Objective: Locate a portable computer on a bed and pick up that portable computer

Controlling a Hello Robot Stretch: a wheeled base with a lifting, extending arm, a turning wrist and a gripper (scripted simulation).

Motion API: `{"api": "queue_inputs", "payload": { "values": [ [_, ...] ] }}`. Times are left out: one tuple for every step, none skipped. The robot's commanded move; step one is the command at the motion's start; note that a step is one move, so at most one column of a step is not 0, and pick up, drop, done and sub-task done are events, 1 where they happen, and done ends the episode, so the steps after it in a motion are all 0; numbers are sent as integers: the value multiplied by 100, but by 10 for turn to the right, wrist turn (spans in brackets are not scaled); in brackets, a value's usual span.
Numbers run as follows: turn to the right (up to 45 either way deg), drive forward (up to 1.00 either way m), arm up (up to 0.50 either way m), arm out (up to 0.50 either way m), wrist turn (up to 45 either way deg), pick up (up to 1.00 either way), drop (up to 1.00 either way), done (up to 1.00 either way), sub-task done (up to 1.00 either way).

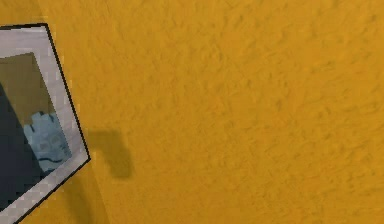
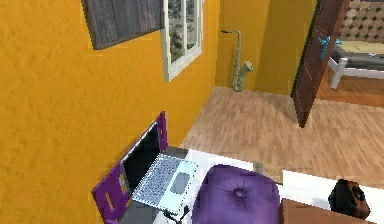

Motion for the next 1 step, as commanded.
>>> {"api": "queue_inputs", "payload": {
  "values": [
    [0, 0, 0, 0, 0, 0, 0, 100, 0]
  ]
}}
